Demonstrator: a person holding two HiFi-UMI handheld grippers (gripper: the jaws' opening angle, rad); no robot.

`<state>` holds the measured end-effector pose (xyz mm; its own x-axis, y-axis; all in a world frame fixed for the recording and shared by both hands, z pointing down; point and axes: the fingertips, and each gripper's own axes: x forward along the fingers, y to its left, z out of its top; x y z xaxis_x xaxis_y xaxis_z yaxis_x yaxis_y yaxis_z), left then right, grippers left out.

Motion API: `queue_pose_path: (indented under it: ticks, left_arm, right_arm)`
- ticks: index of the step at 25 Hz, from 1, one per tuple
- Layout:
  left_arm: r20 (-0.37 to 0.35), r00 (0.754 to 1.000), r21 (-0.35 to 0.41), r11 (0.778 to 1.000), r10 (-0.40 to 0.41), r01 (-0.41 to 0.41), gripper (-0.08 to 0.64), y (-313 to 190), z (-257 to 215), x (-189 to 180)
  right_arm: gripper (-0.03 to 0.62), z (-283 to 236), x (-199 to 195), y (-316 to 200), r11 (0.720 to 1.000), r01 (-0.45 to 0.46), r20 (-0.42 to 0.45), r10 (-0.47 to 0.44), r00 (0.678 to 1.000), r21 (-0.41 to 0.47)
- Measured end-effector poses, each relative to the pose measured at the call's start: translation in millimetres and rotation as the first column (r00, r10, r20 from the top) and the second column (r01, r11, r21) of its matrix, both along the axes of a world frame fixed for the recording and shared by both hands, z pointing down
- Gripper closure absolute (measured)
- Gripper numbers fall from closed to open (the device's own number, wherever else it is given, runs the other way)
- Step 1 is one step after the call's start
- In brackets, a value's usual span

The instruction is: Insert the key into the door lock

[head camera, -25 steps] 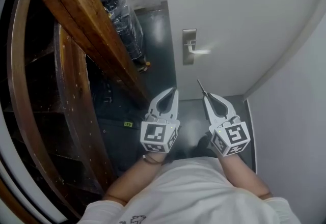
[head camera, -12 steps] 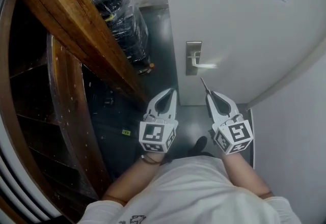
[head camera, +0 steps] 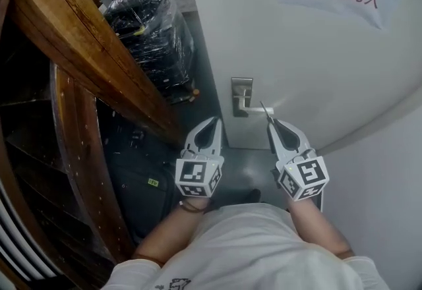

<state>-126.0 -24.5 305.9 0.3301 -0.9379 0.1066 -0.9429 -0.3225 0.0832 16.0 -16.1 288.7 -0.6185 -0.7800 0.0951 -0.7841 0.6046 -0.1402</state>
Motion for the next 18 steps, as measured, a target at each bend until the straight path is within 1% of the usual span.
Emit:
queue_pose_path:
  ticks: [3, 6, 12, 18]
  left_arm:
    - [0.014, 0.999, -0.007, 1.0, -0.03, 0.03, 0.552, -13, 8, 2]
    - [0.022, 0.998, -0.011, 0.999, -0.053, 0.053, 0.552, -19, 16, 3]
    - [0.034, 0.997, -0.025, 0.997, -0.074, 0.074, 0.551, -35, 29, 1]
    - [0.018, 0.997, -0.008, 0.997, -0.072, 0.072, 0.551, -53, 32, 0]
  right_arm:
    - [0.566, 4, 10, -13, 1.0, 0.023, 0.005, -0.023, 1.0, -0.007]
    - [0.566, 13, 13, -20, 0.998, 0.049, 0.013, -0.049, 0.999, -0.033]
    - [0.566, 29, 15, -24, 0.994, 0.078, 0.038, -0.075, 0.996, -0.077]
    - [0.566, 46, 14, -29, 0.984, 0.101, 0.083, -0.09, 0.993, -0.144]
